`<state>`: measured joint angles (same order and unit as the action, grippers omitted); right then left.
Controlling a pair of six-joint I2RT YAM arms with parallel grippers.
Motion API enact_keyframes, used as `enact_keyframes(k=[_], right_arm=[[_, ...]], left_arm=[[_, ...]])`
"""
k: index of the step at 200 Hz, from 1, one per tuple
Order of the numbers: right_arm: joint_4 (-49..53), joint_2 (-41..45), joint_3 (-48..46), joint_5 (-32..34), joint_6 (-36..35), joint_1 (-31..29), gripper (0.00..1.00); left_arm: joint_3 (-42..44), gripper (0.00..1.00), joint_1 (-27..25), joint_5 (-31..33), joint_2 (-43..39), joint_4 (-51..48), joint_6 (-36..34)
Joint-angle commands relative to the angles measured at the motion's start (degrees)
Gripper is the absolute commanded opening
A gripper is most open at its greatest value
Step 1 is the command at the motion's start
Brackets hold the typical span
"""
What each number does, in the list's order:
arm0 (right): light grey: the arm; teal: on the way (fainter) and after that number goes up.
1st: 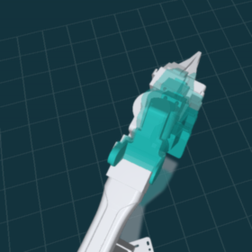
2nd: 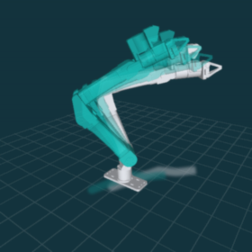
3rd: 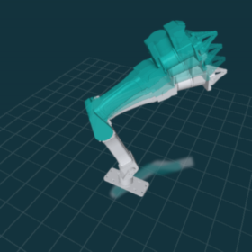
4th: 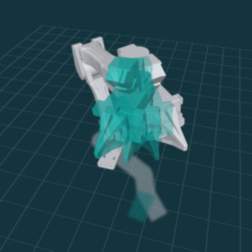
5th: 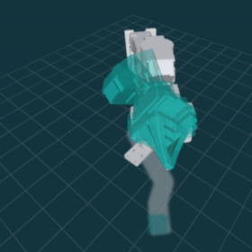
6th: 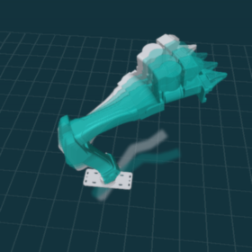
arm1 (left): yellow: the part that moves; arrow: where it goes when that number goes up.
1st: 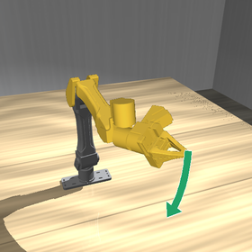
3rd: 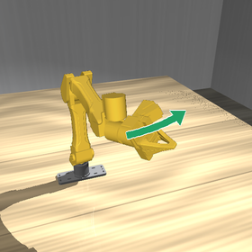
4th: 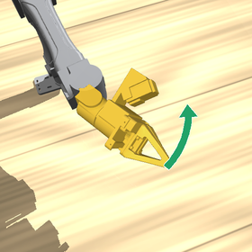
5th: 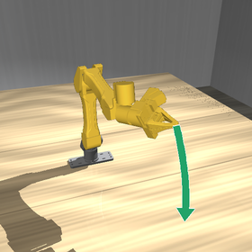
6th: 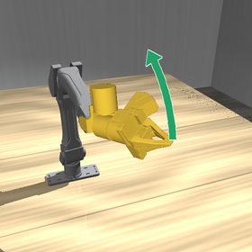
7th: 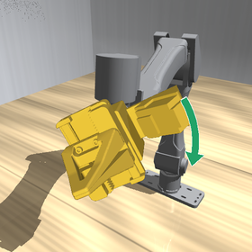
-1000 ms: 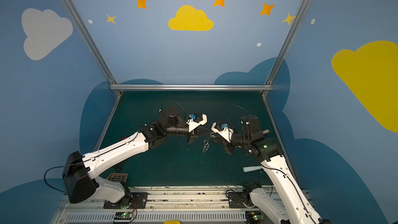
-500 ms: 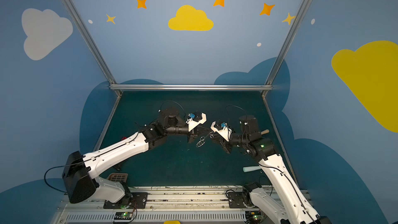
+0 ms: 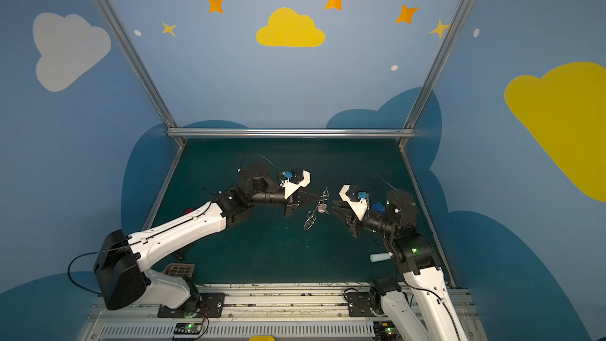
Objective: Put the keys on the keyring
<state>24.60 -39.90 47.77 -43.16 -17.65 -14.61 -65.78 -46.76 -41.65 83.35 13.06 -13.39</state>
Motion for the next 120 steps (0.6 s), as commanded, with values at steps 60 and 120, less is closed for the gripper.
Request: enact_keyframes(k=[60, 120], right_arm=[[-13.3, -3.9, -1.5, -10.4, 11.9, 0.5, 0.16], [-8.8, -2.9, -0.8, -9.7, 10.8, 0.8, 0.19]], left_arm=[[1.4, 0.04, 0.2, -4.1, -1.1, 8.3, 3.3], [1.0, 0.04, 0.2, -3.6, -0.6, 8.3, 3.0]])
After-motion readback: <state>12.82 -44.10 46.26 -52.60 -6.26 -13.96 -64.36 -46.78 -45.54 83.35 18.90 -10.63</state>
